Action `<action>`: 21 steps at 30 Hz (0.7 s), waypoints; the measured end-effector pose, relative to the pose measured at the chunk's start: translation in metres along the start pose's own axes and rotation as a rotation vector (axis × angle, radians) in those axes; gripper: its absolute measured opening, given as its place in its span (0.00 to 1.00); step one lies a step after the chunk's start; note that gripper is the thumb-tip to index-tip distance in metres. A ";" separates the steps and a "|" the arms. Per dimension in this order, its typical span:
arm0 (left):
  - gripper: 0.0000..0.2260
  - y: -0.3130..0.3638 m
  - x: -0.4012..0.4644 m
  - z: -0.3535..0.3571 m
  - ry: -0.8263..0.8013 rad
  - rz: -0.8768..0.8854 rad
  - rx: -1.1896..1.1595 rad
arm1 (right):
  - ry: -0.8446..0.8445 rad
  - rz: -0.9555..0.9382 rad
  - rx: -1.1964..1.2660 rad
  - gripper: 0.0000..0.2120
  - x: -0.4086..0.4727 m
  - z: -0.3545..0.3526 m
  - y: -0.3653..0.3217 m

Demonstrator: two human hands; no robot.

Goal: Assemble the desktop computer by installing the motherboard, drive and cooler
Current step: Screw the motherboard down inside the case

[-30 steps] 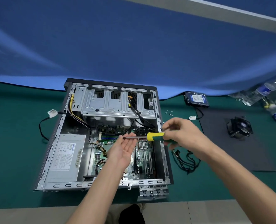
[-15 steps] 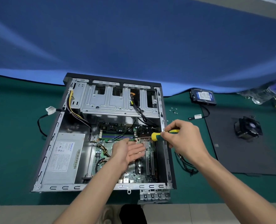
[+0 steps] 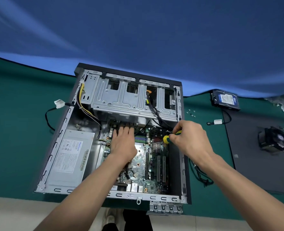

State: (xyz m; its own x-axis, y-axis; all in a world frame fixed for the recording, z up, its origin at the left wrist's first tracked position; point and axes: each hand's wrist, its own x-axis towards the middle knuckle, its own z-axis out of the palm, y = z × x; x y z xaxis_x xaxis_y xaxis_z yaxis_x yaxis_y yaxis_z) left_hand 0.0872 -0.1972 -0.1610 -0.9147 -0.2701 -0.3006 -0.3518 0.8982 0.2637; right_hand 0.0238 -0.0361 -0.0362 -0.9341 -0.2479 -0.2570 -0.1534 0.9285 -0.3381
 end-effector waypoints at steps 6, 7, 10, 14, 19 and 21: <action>0.35 -0.005 0.006 0.006 -0.137 -0.041 -0.059 | -0.041 0.007 -0.006 0.05 0.007 0.006 0.002; 0.35 -0.004 0.006 0.006 -0.142 -0.039 -0.065 | -0.048 0.012 0.001 0.05 0.008 0.007 0.003; 0.35 -0.003 0.006 0.004 -0.133 -0.043 -0.070 | -0.048 0.023 0.010 0.06 0.009 0.008 0.002; 0.35 -0.004 0.005 0.004 -0.112 -0.036 -0.075 | -0.044 0.028 0.012 0.09 0.011 0.007 0.001; 0.34 -0.003 0.005 0.002 -0.115 -0.040 -0.089 | -0.047 0.036 -0.003 0.10 0.014 0.005 -0.002; 0.34 -0.003 0.005 0.002 -0.118 -0.035 -0.081 | -0.045 0.035 -0.009 0.11 0.014 0.005 -0.004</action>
State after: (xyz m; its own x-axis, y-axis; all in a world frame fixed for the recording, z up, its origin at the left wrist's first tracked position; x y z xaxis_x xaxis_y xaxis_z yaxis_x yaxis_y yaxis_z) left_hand 0.0839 -0.2006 -0.1654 -0.8735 -0.2538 -0.4154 -0.4024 0.8568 0.3226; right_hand 0.0132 -0.0446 -0.0433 -0.9234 -0.2277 -0.3091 -0.1245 0.9392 -0.3201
